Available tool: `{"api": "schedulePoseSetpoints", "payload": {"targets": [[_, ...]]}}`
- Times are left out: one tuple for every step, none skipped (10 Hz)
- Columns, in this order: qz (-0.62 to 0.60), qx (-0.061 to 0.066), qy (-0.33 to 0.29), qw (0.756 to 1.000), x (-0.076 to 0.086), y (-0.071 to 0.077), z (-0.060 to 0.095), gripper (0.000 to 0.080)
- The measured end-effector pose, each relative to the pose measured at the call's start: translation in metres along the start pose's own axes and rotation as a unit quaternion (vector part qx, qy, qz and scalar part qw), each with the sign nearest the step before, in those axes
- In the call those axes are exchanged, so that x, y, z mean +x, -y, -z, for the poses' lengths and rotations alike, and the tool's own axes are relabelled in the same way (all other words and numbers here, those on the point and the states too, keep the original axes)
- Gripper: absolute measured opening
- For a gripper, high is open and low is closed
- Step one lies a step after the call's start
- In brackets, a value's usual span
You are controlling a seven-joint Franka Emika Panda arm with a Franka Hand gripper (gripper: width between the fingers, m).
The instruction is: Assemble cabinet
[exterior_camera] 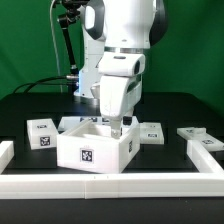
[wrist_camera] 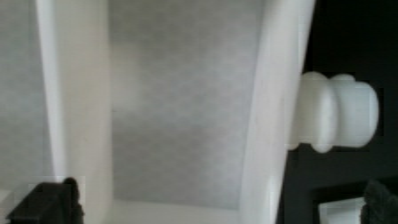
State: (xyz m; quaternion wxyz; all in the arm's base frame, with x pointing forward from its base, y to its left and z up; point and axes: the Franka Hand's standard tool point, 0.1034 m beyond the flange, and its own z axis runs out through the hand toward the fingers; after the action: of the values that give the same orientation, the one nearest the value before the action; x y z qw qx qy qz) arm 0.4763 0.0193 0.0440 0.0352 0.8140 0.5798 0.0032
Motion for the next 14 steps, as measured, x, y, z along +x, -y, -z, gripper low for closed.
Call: {"api": "schedulePoseSetpoints", "payload": {"targets": [[0.0, -0.002, -0.001, 1.0, 0.001, 0.0, 0.003, 0.0798], [-0.004, -0.003, 0.0, 1.0, 0.003, 0.002, 0.005, 0.0798], [-0.008, -0.002, 0.002, 1.0, 0.006, 0.003, 0.007, 0.0798], [-0.01, -0.002, 0.001, 1.0, 0.01, 0.005, 0.008, 0.0798], [-0.009, 0.0, 0.001, 1.0, 0.011, 0.007, 0.006, 0.0798], [-0.01, 0.002, 0.0, 1.0, 0.012, 0.01, 0.003, 0.0798], [-0.011, 0.004, -0.001, 1.0, 0.01, 0.012, -0.003, 0.0798], [-0.015, 0.009, 0.002, 1.0, 0.006, 0.014, -0.008, 0.0798], [-0.016, 0.009, 0.002, 1.0, 0.004, 0.014, -0.008, 0.0798], [-0.016, 0.009, 0.002, 1.0, 0.005, 0.014, -0.008, 0.0798], [-0.015, 0.01, 0.002, 1.0, 0.005, 0.014, -0.009, 0.0798], [-0.016, 0.011, 0.002, 1.0, 0.006, 0.016, -0.012, 0.0798], [-0.016, 0.012, -0.001, 1.0, 0.006, 0.018, -0.017, 0.0798], [-0.016, 0.015, -0.001, 1.0, 0.006, 0.019, -0.022, 0.0798]]}}
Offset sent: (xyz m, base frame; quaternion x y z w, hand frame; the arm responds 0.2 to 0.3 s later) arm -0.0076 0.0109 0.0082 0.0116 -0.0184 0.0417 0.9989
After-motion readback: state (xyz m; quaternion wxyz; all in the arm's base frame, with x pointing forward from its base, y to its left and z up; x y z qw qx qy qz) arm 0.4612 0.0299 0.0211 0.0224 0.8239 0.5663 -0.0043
